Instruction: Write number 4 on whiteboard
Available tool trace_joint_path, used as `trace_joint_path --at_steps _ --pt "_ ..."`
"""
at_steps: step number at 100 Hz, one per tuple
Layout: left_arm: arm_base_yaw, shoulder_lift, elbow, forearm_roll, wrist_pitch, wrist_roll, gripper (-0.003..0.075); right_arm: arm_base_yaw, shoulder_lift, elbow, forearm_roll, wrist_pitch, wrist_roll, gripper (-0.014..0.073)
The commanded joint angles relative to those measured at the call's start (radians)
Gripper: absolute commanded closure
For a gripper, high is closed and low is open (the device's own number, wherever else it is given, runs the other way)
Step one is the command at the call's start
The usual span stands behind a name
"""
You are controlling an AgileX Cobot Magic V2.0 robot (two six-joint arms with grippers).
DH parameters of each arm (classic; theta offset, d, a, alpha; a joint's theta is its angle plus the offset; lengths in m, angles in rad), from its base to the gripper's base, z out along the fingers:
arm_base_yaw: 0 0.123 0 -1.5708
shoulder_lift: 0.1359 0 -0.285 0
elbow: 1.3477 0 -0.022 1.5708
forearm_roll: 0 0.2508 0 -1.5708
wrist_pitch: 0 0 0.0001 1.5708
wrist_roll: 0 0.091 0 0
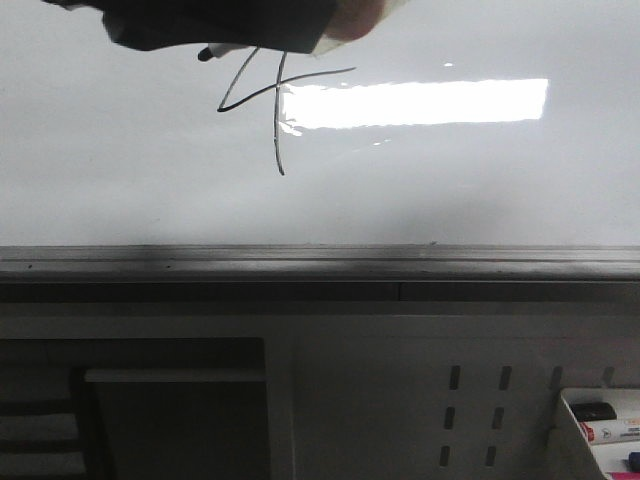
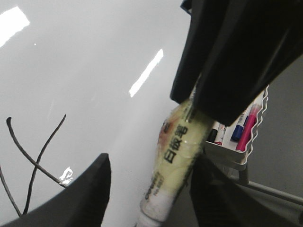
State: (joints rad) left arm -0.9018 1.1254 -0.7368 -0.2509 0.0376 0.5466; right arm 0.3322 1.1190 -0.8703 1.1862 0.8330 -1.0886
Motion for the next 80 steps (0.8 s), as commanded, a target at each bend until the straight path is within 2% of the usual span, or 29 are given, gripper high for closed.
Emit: trace_joint_path --at_steps 1,28,42,57,61,70,80 --pt "-0.007 -0.015 -0.036 -0.001 -0.077 -0.004 0.0412 -0.004 -0.024 -0.035 0.044 0.014 -0.005 0.0643" --pt "-0.007 -0.015 -0.036 -0.001 -0.077 -0.004 0.0499 -0.004 -0.024 -0.035 0.044 0.033 -0.012 0.0643" --pt "-0.007 -0.015 -0.036 -0.001 -0.075 -0.004 0.0594 -0.004 -0.024 -0.035 0.044 0.045 -0.012 0.0643" --pt "-0.007 -0.015 -0.036 -0.001 -0.073 -0.004 0.0739 -0.004 -0.024 -0.035 0.057 0.041 -0.012 0.0643" --pt "-0.007 -0.015 -0.036 -0.001 -0.071 -0.004 0.0741 -0.004 -0.024 -0.035 0.057 0.038 -0.012 0.0641" --pt "-0.007 -0.015 -0.036 -0.001 -0.071 -0.004 0.0741 -0.004 -0.024 -0.035 0.059 0.034 -0.012 0.0588" --pt "0.003 -0.02 -0.036 -0.017 -0.071 -0.004 0.0741 -0.004 -0.025 -0.035 0.064 0.0 -0.012 0.0445"
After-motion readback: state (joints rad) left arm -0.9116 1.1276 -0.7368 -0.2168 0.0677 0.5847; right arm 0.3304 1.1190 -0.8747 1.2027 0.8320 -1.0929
